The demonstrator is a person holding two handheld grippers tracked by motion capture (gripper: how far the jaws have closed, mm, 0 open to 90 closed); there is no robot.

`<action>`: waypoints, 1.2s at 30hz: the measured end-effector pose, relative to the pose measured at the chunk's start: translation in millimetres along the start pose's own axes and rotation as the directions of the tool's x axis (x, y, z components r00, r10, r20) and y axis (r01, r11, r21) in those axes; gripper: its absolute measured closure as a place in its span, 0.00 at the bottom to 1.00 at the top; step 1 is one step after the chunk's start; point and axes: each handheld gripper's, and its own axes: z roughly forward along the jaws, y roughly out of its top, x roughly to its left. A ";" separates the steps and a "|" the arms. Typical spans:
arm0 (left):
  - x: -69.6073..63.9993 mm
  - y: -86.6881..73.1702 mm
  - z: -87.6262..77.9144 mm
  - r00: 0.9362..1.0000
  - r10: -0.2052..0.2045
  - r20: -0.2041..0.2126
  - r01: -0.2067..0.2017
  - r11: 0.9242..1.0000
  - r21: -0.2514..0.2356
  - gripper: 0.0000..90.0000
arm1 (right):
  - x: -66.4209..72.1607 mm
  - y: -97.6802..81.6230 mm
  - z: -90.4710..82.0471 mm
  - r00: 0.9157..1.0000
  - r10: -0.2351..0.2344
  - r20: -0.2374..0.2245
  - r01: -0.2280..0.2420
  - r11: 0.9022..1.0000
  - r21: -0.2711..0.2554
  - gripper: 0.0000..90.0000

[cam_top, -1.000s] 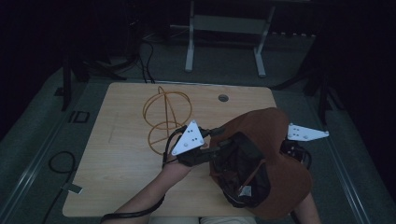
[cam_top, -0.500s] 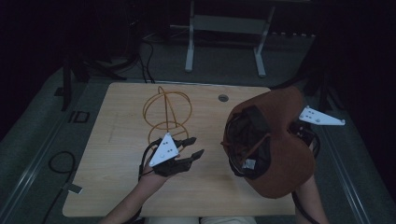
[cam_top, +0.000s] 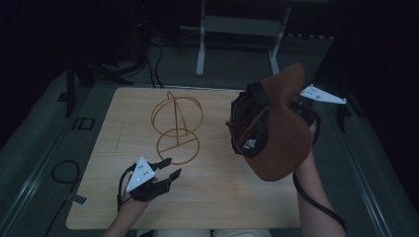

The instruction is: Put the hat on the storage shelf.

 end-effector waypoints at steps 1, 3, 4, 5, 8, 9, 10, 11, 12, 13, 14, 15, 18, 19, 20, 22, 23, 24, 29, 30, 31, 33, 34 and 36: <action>1.6 -4.7 -4.5 1.000 -0.004 -0.017 0.004 1.000 0.012 0.50 | 0.9 2.5 5.3 1.000 -0.004 0.010 0.004 1.000 0.006 0.97; 5.2 -14.1 -14.1 0.999 -0.030 -0.041 0.031 0.999 0.015 0.42 | 2.1 7.1 15.9 1.000 -0.013 0.026 0.013 1.000 0.009 0.97; 7.2 -18.4 -19.0 0.997 -0.052 -0.055 0.052 0.999 0.014 0.40 | 3.1 9.3 21.5 0.999 -0.024 0.034 0.023 1.000 0.011 0.97; 9.4 -22.5 -24.1 0.995 -0.083 -0.055 0.084 0.996 0.006 0.34 | 4.1 11.1 27.1 0.999 -0.024 0.039 0.023 1.000 0.011 0.97; 11.3 -32.0 -37.6 0.987 -0.139 -0.084 0.139 0.990 -0.003 0.22 | 7.6 14.4 44.1 0.999 -0.022 0.041 0.022 1.000 0.018 0.97; 10.3 -34.7 -41.0 0.986 -0.128 -0.106 0.129 0.992 0.001 0.16 | 9.2 15.1 49.9 0.999 -0.020 0.040 0.019 1.000 0.022 0.97; 9.4 -37.5 -43.8 0.984 -0.122 -0.130 0.124 0.992 0.002 0.15 | 10.5 15.8 55.8 0.999 -0.026 0.040 0.025 0.999 0.028 0.97; 9.4 -40.0 -45.8 0.982 -0.119 -0.145 0.122 0.992 0.011 0.10 | 12.1 16.6 62.0 0.999 -0.029 0.043 0.028 0.999 0.036 0.97; 10.0 -42.3 -47.2 0.981 -0.119 -0.151 0.123 0.992 0.017 0.07 | 13.6 17.3 68.1 0.999 -0.032 0.044 0.030 0.999 0.041 0.97; 10.8 -44.7 -48.7 0.980 -0.129 -0.154 0.133 0.991 0.015 0.07 | 15.6 18.4 74.5 0.999 -0.032 0.044 0.029 0.998 0.049 0.97; 12.4 -47.0 -50.1 0.979 -0.138 -0.153 0.142 0.990 0.015 0.07 | 17.9 19.8 81.0 0.998 -0.031 0.046 0.029 0.998 0.055 0.97; 13.6 -48.8 -50.3 0.977 -0.149 -0.152 0.153 0.988 0.019 0.07 | 20.7 21.6 87.3 0.998 -0.035 0.050 0.032 0.998 0.060 0.97; 15.6 -52.6 -51.9 0.975 -0.142 -0.170 0.147 0.989 0.020 0.07 | 30.7 28.7 104.3 0.998 -0.048 0.044 0.045 0.997 0.065 0.97; 16.3 -52.8 -52.3 0.975 -0.138 -0.175 0.143 0.989 0.020 0.07 | 34.2 31.1 109.8 0.998 -0.053 0.045 0.050 0.996 0.067 0.96; 16.8 -53.1 -52.9 0.974 -0.137 -0.182 0.142 0.990 0.013 0.07 | 37.9 33.2 115.3 0.997 -0.062 0.049 0.058 0.996 0.073 0.96; 17.3 -53.1 -53.8 0.973 -0.137 -0.185 0.141 0.990 0.010 0.07 | 45.0 36.6 126.3 0.997 -0.055 0.045 0.052 0.995 0.085 0.96; 18.3 -53.3 -54.8 0.972 -0.132 -0.192 0.136 0.991 0.006 0.07 | 50.0 37.9 132.9 0.998 -0.059 0.038 0.055 0.994 0.094 0.96; 18.8 -53.8 -55.2 0.972 -0.134 -0.194 0.137 0.991 0.002 0.07 | 53.1 38.2 136.8 0.998 -0.060 0.026 0.057 0.994 0.096 0.96; 23.4 -57.5 -55.8 0.967 -0.158 -0.198 0.161 0.987 -0.002 0.08 | 78.2 33.5 164.0 0.995 -0.093 -0.035 0.097 0.980 0.175 0.96; 24.1 -57.9 -55.9 0.967 -0.162 -0.197 0.165 0.986 -0.003 0.08 | 82.9 31.6 168.9 0.994 -0.100 -0.049 0.107 0.977 0.187 0.96; 24.9 -58.4 -56.1 0.967 -0.164 -0.195 0.167 0.986 -0.004 0.08 | 87.5 29.8 173.7 0.992 -0.112 -0.058 0.122 0.972 0.201 0.95; 25.3 -58.6 -56.4 0.967 -0.165 -0.196 0.168 0.986 -0.003 0.08 | 95.7 26.2 182.2 0.988 -0.132 -0.081 0.147 0.963 0.227 0.94; 25.4 -58.8 -56.6 0.967 -0.168 -0.192 0.170 0.985 -0.005 0.08 | 99.6 24.7 186.0 0.987 -0.136 -0.091 0.154 0.959 0.238 0.94; 25.4 -59.1 -56.2 0.968 -0.165 -0.190 0.167 0.986 -0.003 0.08 | 106.5 23.5 190.7 0.984 -0.149 -0.099 0.169 0.953 0.249 0.94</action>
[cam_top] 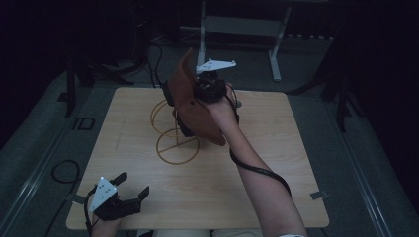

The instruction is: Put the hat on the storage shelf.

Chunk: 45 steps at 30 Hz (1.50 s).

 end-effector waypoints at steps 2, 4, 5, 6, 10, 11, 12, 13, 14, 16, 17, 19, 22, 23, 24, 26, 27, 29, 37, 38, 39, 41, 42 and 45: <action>-0.2 -0.5 1.0 1.000 0.002 0.007 -0.002 1.000 0.005 0.08 | 5.0 1.4 3.1 1.000 0.003 -0.017 -0.003 1.000 -0.005 0.92; -0.7 -0.6 1.5 1.000 0.003 0.010 -0.003 1.000 0.006 0.08 | 9.1 1.8 6.8 0.998 0.002 -0.058 -0.002 1.000 0.001 0.74; -0.9 -0.7 1.5 1.000 0.001 0.012 -0.001 1.000 0.003 0.08 | 11.2 1.7 9.6 0.996 0.019 -0.090 -0.018 1.000 0.005 0.62; -1.0 -0.8 1.4 1.000 0.000 0.013 0.000 1.000 0.001 0.08 | 12.5 1.7 11.2 0.993 0.026 -0.114 -0.025 1.000 0.009 0.55; 0.7 -1.5 1.1 1.000 -0.015 0.016 0.015 1.000 0.001 0.08 | 22.8 1.3 19.6 0.985 0.022 -0.172 -0.014 0.999 0.050 0.38; 1.1 -1.7 1.0 1.000 -0.018 0.015 0.018 1.000 0.000 0.08 | 34.3 -1.8 29.4 0.984 -0.017 -0.176 0.034 0.995 0.093 0.23; 1.2 -2.1 1.0 1.000 -0.019 0.016 0.019 1.000 -0.003 0.08 | 40.3 -4.6 33.9 0.986 -0.040 -0.163 0.058 0.993 0.107 0.17; 1.1 -2.3 0.8 1.000 -0.020 0.018 0.020 1.000 -0.004 0.08 | 46.0 -7.7 37.5 0.988 -0.072 -0.136 0.088 0.990 0.114 0.13; 0.7 -2.6 0.7 1.000 -0.020 0.018 0.020 1.000 -0.004 0.08 | 51.3 -11.3 39.4 0.988 -0.104 -0.116 0.117 0.987 0.109 0.11; 0.2 -3.3 0.6 1.000 -0.020 0.018 0.020 1.000 -0.004 0.08 | 57.8 -16.5 39.3 0.984 -0.163 -0.072 0.169 0.982 0.087 0.11; -0.2 -3.8 0.9 1.000 -0.022 0.021 0.022 1.000 -0.003 0.08 | 58.5 -17.6 38.2 0.985 -0.161 -0.065 0.166 0.983 0.080 0.11; -1.0 -4.7 2.3 0.999 -0.024 0.025 0.024 1.000 0.002 0.08 | 56.9 -17.8 36.6 0.984 -0.165 -0.068 0.170 0.983 0.075 0.11; -1.3 -5.7 3.4 1.000 -0.017 0.026 0.017 1.000 0.007 0.08 | 49.8 -14.4 29.9 0.988 -0.128 -0.088 0.133 0.989 0.063 0.11; -1.0 -6.3 3.8 1.000 -0.019 0.023 0.019 1.000 0.006 0.08 | 47.6 -13.2 26.5 0.988 -0.129 -0.084 0.134 0.989 0.057 0.11; -0.4 -6.9 4.0 1.000 -0.019 0.019 0.018 1.000 0.007 0.08 | 45.0 -12.1 23.0 0.988 -0.132 -0.076 0.136 0.989 0.053 0.11; 0.8 -7.8 4.3 1.000 -0.020 0.012 0.019 1.000 0.006 0.08 | 38.4 -11.1 14.8 0.989 -0.126 -0.082 0.129 0.991 0.033 0.12; 1.2 -8.0 4.4 1.000 -0.025 0.007 0.025 1.000 0.004 0.08 | 34.7 -11.1 10.5 0.989 -0.119 -0.085 0.121 0.992 0.022 0.14; 1.6 -8.4 4.3 1.000 -0.029 0.003 0.029 1.000 -0.003 0.08 | 27.6 -12.1 1.7 0.991 -0.108 -0.076 0.109 0.994 0.003 0.14; 2.7 -10.1 5.9 1.000 -0.024 -0.014 0.023 1.000 -0.012 0.08 | 2.3 -31.4 -28.8 0.995 -0.068 -0.074 0.068 0.998 -0.003 0.15; 2.8 -10.4 6.5 1.000 -0.024 -0.014 0.024 1.000 -0.012 0.08 | -0.7 -34.9 -32.4 0.995 -0.071 -0.072 0.071 0.997 -0.004 0.15; 2.9 -10.6 7.0 1.000 -0.024 -0.014 0.024 1.000 -0.010 0.08 | -3.3 -38.6 -36.2 0.995 -0.066 -0.069 0.066 0.998 -0.004 0.15; 2.7 -11.0 7.9 1.000 -0.021 -0.013 0.021 1.000 -0.006 0.08 | -8.9 -45.9 -43.0 0.996 -0.055 -0.071 0.056 0.998 0.003 0.15; 2.3 -11.1 8.3 1.000 -0.020 -0.013 0.020 1.000 -0.006 0.08 | -11.5 -49.6 -46.4 0.997 -0.052 -0.063 0.052 0.999 0.004 0.15; 0.6 -11.2 8.7 1.000 -0.013 -0.013 0.013 1.000 -0.006 0.08 | -19.8 -61.2 -56.7 0.998 -0.039 -0.050 0.039 0.999 0.006 0.15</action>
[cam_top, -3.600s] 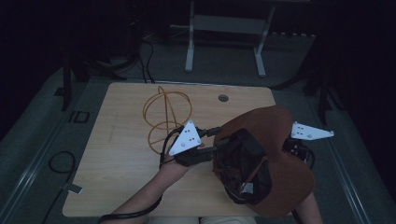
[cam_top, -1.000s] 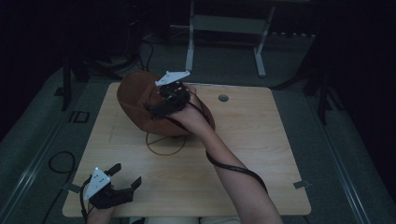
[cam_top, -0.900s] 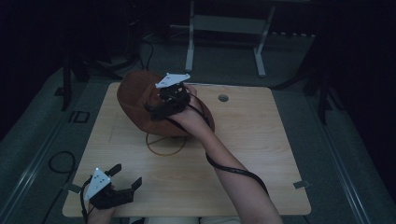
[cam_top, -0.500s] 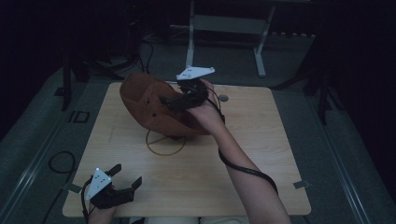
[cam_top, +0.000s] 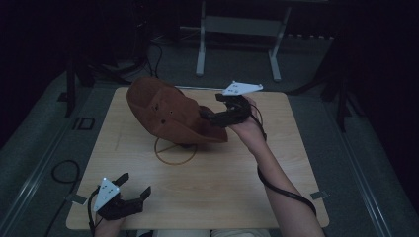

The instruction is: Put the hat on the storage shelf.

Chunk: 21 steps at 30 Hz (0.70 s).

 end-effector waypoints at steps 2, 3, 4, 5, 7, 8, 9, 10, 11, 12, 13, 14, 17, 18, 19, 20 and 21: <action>-0.8 -0.4 0.8 1.000 0.005 -0.002 -0.005 1.000 0.001 0.08 | -5.1 -8.3 -6.7 1.000 0.012 0.011 -0.012 1.000 -0.002 0.15; -0.6 -0.6 1.3 1.000 0.004 0.002 -0.004 1.000 0.002 0.08 | -7.5 -12.4 -9.8 1.000 0.016 0.012 -0.016 1.000 -0.002 0.15; -0.5 -0.7 1.7 1.000 0.004 0.001 -0.004 1.000 0.004 0.08 | -9.6 -16.6 -13.1 1.000 0.022 0.014 -0.022 1.000 -0.001 0.15; -0.6 -0.8 2.2 1.000 0.003 -0.001 -0.003 1.000 0.004 0.08 | -11.7 -20.6 -16.1 0.999 0.026 0.019 -0.026 1.000 0.003 0.15; -0.6 -1.0 2.9 1.000 0.001 -0.001 0.000 1.000 0.005 0.08 | -15.5 -29.2 -21.9 0.999 0.034 0.026 -0.034 0.999 0.006 0.15; -0.8 -1.1 3.2 1.000 0.003 0.000 -0.003 1.000 0.007 0.08 | -17.3 -33.6 -24.4 0.999 0.039 0.031 -0.039 0.999 0.010 0.15; -1.0 -1.3 3.4 1.000 0.006 -0.001 -0.006 1.000 0.010 0.08 | -18.7 -38.1 -26.6 0.999 0.042 0.034 -0.042 0.999 0.017 0.15; -1.4 -1.4 3.7 1.000 0.007 -0.004 -0.007 1.000 0.013 0.08 | -20.1 -42.7 -28.5 0.998 0.043 0.039 -0.044 0.999 0.018 0.15; -1.6 -1.5 4.0 1.000 0.008 -0.001 -0.008 1.000 0.013 0.08 | -21.6 -47.2 -30.3 0.998 0.047 0.042 -0.048 0.999 0.022 0.15; -1.7 -1.4 4.4 1.000 0.007 0.003 -0.007 1.000 0.012 0.08 | -23.1 -51.6 -32.2 0.998 0.049 0.046 -0.051 0.998 0.026 0.15; -2.0 -1.4 4.7 1.000 0.010 0.003 -0.010 1.000 0.011 0.08 | -24.2 -56.0 -33.9 0.997 0.057 0.047 -0.058 0.998 0.022 0.15; -2.1 -1.3 4.7 1.000 0.013 -0.004 -0.013 1.000 0.011 0.08 | -25.4 -60.2 -35.5 0.997 0.064 0.046 -0.065 0.998 0.023 0.15; -1.4 -0.9 4.5 1.000 0.012 -0.008 -0.012 1.000 0.011 0.08 | -27.7 -73.4 -38.6 0.996 0.077 0.042 -0.079 0.996 0.031 0.15; -1.1 -0.9 4.3 1.000 0.012 -0.012 -0.012 1.000 0.010 0.08 | -28.2 -77.9 -39.1 0.996 0.080 0.043 -0.082 0.996 0.037 0.15; -0.7 -1.0 4.1 1.000 0.009 -0.009 -0.009 1.000 0.010 0.08 | -28.6 -82.4 -39.6 0.996 0.081 0.045 -0.083 0.996 0.045 0.15; -0.5 -1.2 4.4 1.000 0.005 -0.011 -0.005 1.000 0.009 0.08 | -29.0 -87.4 -40.3 0.995 0.083 0.049 -0.085 0.995 0.045 0.15; -0.4 -1.4 4.6 1.000 0.003 -0.011 -0.002 1.000 0.009 0.08 | -29.8 -92.4 -40.8 0.995 0.093 0.046 -0.095 0.994 0.046 0.15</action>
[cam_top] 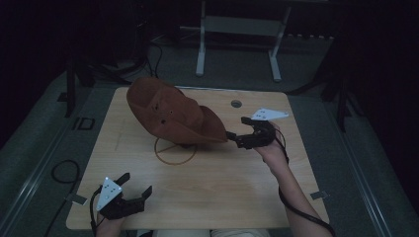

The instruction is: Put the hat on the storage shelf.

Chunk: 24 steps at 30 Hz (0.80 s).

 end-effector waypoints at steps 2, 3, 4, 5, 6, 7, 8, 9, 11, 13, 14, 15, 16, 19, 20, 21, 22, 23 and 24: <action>-0.1 -0.1 0.3 1.000 0.001 0.000 -0.001 1.000 0.002 0.08 | -2.2 -10.2 -0.3 1.000 0.015 0.000 -0.015 1.000 0.004 0.15; -0.1 -0.1 0.3 1.000 0.001 0.000 -0.001 1.000 0.002 0.08 | -2.2 -10.2 -0.3 1.000 0.015 0.000 -0.015 1.000 0.004 0.15; -0.4 -0.2 0.4 1.000 0.003 0.000 -0.003 1.000 0.003 0.08 | -3.6 -17.0 -0.7 1.000 0.023 -0.002 -0.023 1.000 0.005 0.15; -0.5 -0.2 0.5 1.000 0.006 0.000 -0.006 1.000 0.005 0.08 | -4.9 -25.4 -0.7 1.000 0.028 0.002 -0.028 1.000 0.012 0.15; -0.5 -0.3 0.5 1.000 0.007 0.000 -0.007 1.000 0.006 0.08 | -5.8 -31.1 -0.5 1.000 0.029 0.004 -0.030 0.999 0.020 0.15; -0.3 -0.3 0.6 1.000 0.006 -0.001 -0.006 1.000 0.006 0.08 | -6.7 -36.6 -0.4 1.000 0.029 0.003 -0.029 0.999 0.031 0.15; -0.2 -0.3 0.7 1.000 0.005 -0.002 -0.005 1.000 0.006 0.08 | -7.8 -43.1 -0.2 0.999 0.032 0.005 -0.032 0.999 0.038 0.15; -0.2 -0.3 0.7 1.000 0.005 -0.002 -0.005 1.000 0.006 0.08 | -7.8 -43.1 -0.2 0.999 0.032 0.005 -0.032 0.999 0.038 0.15; 0.3 -0.3 0.8 1.000 0.004 -0.005 -0.004 1.000 0.007 0.08 | -9.7 -56.6 -1.6 0.999 0.036 0.003 -0.036 0.998 0.050 0.15; 0.6 -0.4 0.6 1.000 0.003 -0.007 -0.003 1.000 0.008 0.08 | -9.9 -65.0 -3.2 0.999 0.037 0.004 -0.037 0.998 0.056 0.16; 0.6 -0.5 0.6 1.000 0.002 -0.007 -0.002 1.000 0.009 0.08 | -9.9 -69.1 -3.8 0.999 0.037 0.001 -0.037 0.998 0.056 0.16; 0.6 -0.5 0.6 1.000 0.001 -0.006 -0.001 1.000 0.009 0.08 | -9.4 -73.1 -4.9 0.999 0.037 0.002 -0.037 0.998 0.058 0.16; 0.6 -0.6 0.7 1.000 0.001 -0.005 -0.001 1.000 0.010 0.08 | -9.0 -77.2 -5.8 0.999 0.036 0.003 -0.036 0.998 0.058 0.17; 0.6 -0.8 0.9 1.000 0.000 -0.003 0.000 1.000 0.009 0.08 | -7.7 -89.7 -8.7 1.000 0.022 0.011 -0.023 0.997 0.072 0.17; 0.5 -0.7 0.9 1.000 0.002 -0.004 -0.002 1.000 0.009 0.08 | -7.4 -93.8 -9.6 1.000 0.021 0.015 -0.022 0.997 0.080 0.17; 0.5 -0.7 1.1 1.000 0.002 -0.004 -0.002 1.000 0.011 0.08 | -7.3 -97.6 -10.7 1.000 0.018 0.018 -0.020 0.996 0.090 0.17; 0.5 -0.8 1.4 1.000 0.000 -0.004 0.000 1.000 0.012 0.08 | -7.1 -101.3 -12.4 1.000 0.016 0.024 -0.018 0.996 0.091 0.17; 0.6 -1.0 1.5 1.000 -0.002 -0.001 0.002 1.000 0.010 0.08 | -7.2 -105.0 -14.1 1.000 0.019 0.021 -0.021 0.996 0.090 0.17; 0.5 -1.0 1.6 1.000 -0.001 -0.001 0.001 1.000 0.012 0.08 | -7.4 -108.4 -15.9 1.000 0.023 0.019 -0.025 0.995 0.097 0.17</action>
